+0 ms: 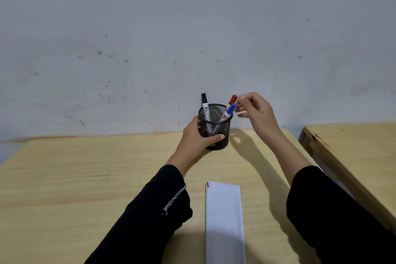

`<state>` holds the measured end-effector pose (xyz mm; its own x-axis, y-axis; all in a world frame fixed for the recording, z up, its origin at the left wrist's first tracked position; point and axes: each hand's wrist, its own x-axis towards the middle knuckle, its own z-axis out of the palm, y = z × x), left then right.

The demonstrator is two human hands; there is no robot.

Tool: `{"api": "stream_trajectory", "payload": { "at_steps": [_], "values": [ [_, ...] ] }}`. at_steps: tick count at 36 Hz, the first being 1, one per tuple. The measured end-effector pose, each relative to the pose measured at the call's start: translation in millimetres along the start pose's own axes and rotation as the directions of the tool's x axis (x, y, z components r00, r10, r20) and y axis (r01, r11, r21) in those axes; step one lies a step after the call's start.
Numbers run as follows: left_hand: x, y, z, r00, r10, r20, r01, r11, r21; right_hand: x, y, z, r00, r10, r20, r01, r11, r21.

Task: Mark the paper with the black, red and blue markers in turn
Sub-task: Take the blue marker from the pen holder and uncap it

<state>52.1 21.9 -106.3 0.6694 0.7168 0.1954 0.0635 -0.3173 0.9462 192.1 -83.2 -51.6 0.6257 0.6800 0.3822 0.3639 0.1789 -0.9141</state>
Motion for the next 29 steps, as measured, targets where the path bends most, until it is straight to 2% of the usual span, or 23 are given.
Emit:
{"api": "stream_trajectory", "payload": {
  "at_steps": [8, 18, 23, 29],
  "values": [
    [1, -2, 1, 1.000, 0.016, -0.005, -0.016, 1.000, -0.012, -5, 5, 7, 0.989, -0.046, 0.141, 0.078, 0.971, -0.228],
    [4, -6, 0, 1.000, 0.014, 0.004, -0.014, 1.000, -0.010, 14, -13, 5, 0.938, 0.075, 0.338, 0.112, 0.859, -0.500],
    [5, -11, 2, 0.999, -0.013, -0.043, 0.016, 0.998, 0.064, 11, -16, 8, 0.955, 0.030, 0.295, 0.123, 0.865, -0.486],
    [-1, -13, 6, 0.990, -0.079, -0.115, 0.094, 0.986, 0.139, -3, -17, 8, 0.991, -0.029, 0.128, 0.071, 0.941, -0.331]
  ]
}}
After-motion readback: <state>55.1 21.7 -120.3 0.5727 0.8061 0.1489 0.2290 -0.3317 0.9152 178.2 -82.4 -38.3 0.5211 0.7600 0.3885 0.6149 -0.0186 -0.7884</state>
